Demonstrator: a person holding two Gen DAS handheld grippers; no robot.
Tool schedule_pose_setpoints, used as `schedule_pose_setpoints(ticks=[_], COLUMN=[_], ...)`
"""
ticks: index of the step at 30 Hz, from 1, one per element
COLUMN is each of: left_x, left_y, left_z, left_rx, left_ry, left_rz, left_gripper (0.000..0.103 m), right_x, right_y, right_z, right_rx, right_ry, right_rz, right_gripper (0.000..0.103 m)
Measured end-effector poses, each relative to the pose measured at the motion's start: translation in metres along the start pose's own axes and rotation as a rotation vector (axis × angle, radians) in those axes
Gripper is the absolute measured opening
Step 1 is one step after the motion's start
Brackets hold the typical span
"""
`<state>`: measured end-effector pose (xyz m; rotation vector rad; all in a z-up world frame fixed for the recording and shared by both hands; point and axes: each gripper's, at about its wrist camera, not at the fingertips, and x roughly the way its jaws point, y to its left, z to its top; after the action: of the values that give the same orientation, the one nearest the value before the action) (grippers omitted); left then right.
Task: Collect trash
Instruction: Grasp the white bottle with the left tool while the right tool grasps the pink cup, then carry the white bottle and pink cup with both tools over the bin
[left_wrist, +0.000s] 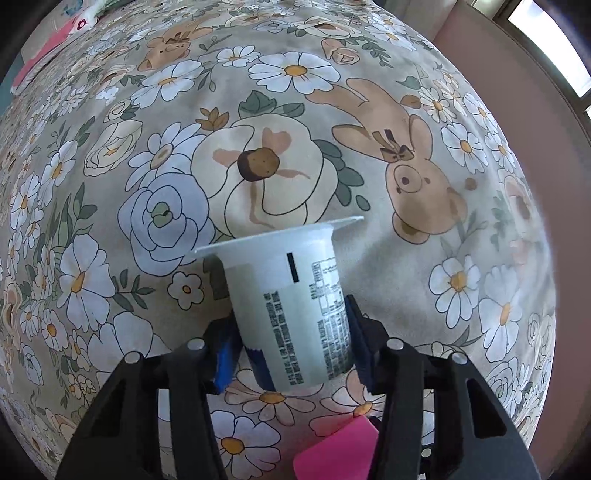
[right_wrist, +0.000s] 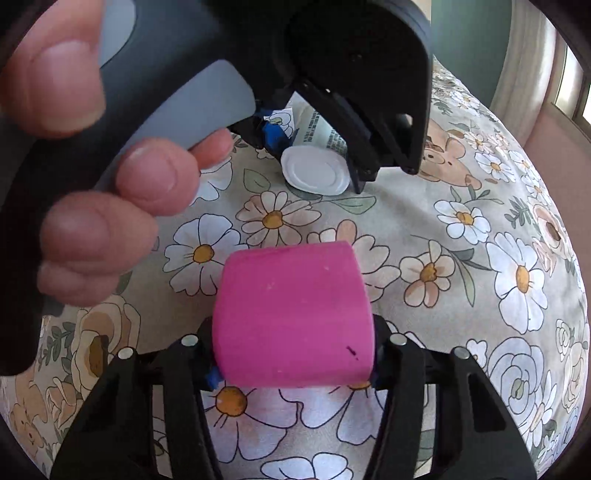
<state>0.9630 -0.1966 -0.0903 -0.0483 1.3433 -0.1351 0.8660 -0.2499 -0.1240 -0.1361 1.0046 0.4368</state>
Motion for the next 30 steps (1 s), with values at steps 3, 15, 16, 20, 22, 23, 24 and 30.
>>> schedule_pose_setpoints(ticks=[3, 15, 16, 20, 22, 23, 24, 30], left_x=[-0.010, -0.102, -0.112, -0.152, -0.168, -0.177, -0.186, -0.231], left_y=[0.001, 0.043, 0.050, 0.083, 0.100, 0.109, 0.117, 0.163], left_z=[-0.010, -0.048, -0.053, -0.080, -0.093, -0.099, -0.105, -0.154], left_rx=[0.028, 0.066, 0.063, 0.066, 0.073, 0.077, 0.079, 0.078], left_ry=[-0.036, -0.184, -0.199, -0.260, -0.285, -0.301, -0.317, -0.415], left_rz=[0.021, 0.064, 0.066, 0.091, 0.108, 0.118, 0.125, 0.183], left_gripper=[0.052, 0.052, 0.052, 0.052, 0.052, 0.052, 0.052, 0.052], right_x=[-0.008, -0.069, -0.077, -0.107, -0.117, -0.125, -0.131, -0.154], right_y=[-0.004, 0.017, 0.022, 0.041, 0.057, 0.063, 0.070, 0.103], right_z=[-0.002, -0.007, -0.007, 0.005, 0.015, 0.018, 0.021, 0.029], right_rx=[0.028, 0.029, 0.034, 0.028, 0.015, 0.006, -0.005, -0.030], right_ry=[-0.001, -0.076, -0.089, -0.130, -0.148, -0.159, -0.173, -0.239], right_rz=[-0.001, -0.078, -0.078, -0.090, -0.106, -0.116, -0.127, -0.151], right_gripper=[0.056, 0.056, 0.056, 0.056, 0.056, 0.056, 0.056, 0.056])
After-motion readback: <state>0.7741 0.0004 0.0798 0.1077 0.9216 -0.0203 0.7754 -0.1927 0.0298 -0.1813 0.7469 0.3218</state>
